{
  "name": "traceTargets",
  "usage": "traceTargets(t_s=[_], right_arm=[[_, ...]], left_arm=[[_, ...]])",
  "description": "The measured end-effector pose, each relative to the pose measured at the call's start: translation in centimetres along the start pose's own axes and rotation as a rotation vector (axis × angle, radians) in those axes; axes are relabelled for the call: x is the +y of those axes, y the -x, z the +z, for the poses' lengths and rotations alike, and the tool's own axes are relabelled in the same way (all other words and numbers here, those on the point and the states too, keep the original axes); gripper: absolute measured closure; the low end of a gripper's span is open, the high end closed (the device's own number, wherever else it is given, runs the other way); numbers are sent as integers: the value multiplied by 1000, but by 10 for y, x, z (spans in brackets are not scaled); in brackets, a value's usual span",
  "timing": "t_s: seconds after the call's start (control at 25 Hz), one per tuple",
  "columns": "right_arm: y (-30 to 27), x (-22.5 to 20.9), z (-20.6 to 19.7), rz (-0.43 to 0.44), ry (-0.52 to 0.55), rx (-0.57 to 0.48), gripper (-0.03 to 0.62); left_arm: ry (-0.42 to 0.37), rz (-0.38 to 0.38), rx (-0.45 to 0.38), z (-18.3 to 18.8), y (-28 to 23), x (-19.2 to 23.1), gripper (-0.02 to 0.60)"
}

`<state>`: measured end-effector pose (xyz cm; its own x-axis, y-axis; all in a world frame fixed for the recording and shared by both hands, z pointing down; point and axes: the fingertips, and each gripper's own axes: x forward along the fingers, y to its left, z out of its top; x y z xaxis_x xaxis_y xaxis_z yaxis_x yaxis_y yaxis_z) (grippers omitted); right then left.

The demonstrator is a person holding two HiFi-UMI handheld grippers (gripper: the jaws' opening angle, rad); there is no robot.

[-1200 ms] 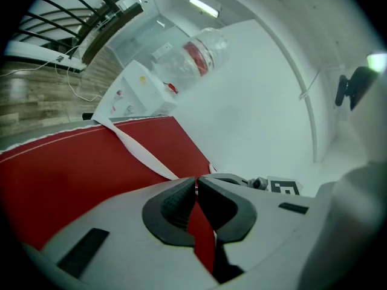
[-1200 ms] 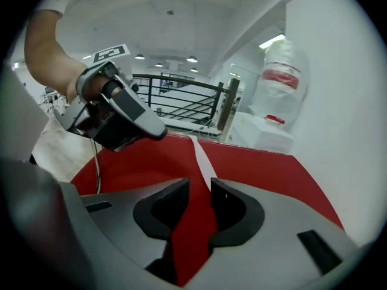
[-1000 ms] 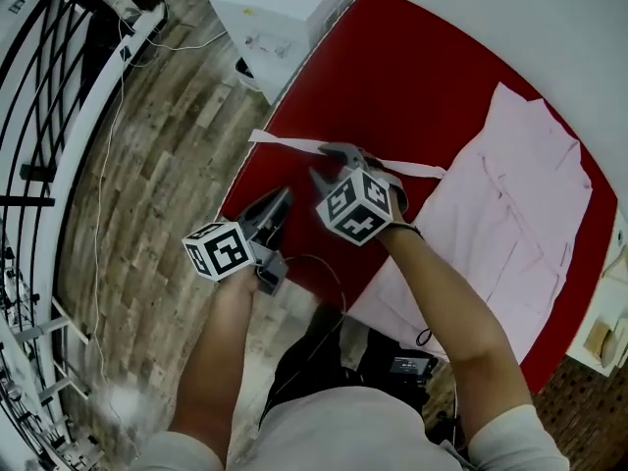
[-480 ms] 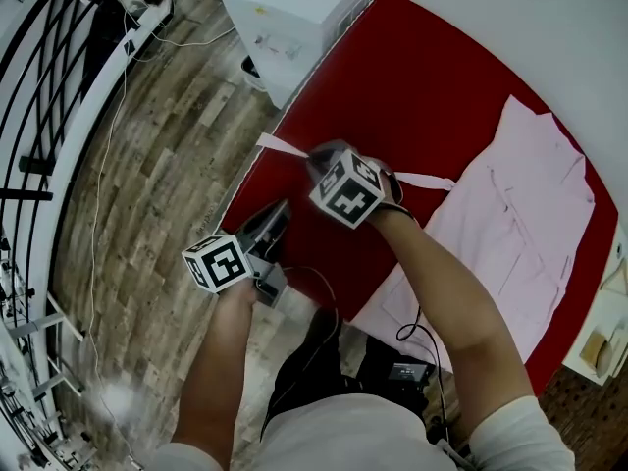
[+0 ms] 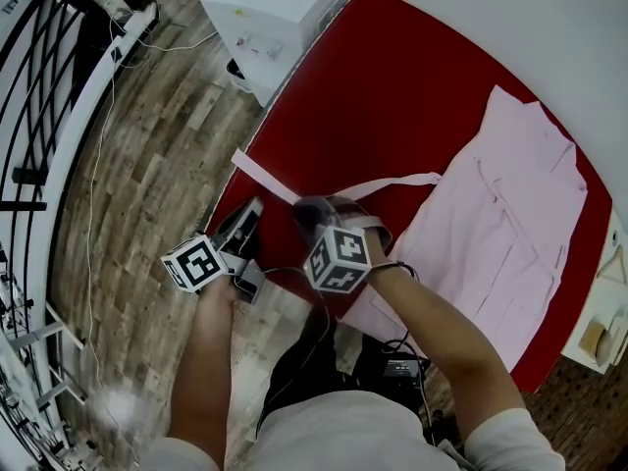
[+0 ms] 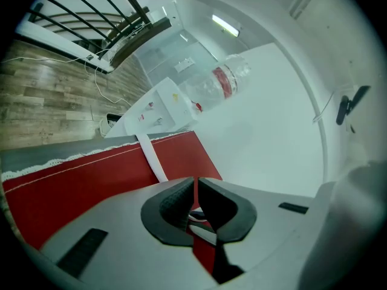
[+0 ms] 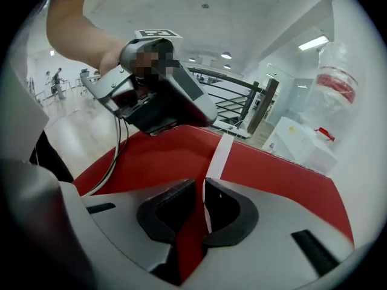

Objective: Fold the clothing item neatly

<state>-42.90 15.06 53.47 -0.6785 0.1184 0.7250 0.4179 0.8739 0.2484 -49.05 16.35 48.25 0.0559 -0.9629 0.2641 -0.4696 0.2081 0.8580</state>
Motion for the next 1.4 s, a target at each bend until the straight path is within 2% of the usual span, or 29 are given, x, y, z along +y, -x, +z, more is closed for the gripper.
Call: traceTargets(t_s=[0.04,0.16,0.24,0.4,0.52,0.64,0.72,0.84,1.0,1.16,1.4], right_arm=[[2,-1,0,-9,7,-2,562],[6,-13,7,-68,23,-20,505],[5,-19,17,-90,36,-31,496],[-15,-20,20,-82,73,11,497],[-30,-25,10,-95,53,72,503],[-30,-35,9,-136,9,91,558],[-24,-38,14,-149,3,72,571],[-14,-43,22,-162,-16,31,572],[3,-51,41,-183,-58,-23,572],[10,-51,51,-184,-60,-47,572],[21,-46,44,-189,-54,-49,572]], left_arm=[[3,2,-2,0,1,1,575],[11,12,-9,-1,3,5,574],[15,17,-11,-1,5,7,575],[26,21,-11,-2,5,8,574],[36,16,2,-4,3,8,574],[48,6,12,-5,2,6,574],[86,-11,12,-6,-1,6,557],[175,-43,6,-5,-12,6,476],[286,-79,-15,0,-27,5,425],[373,-73,-65,7,-37,14,416],[417,-8,-165,37,-42,51,416]])
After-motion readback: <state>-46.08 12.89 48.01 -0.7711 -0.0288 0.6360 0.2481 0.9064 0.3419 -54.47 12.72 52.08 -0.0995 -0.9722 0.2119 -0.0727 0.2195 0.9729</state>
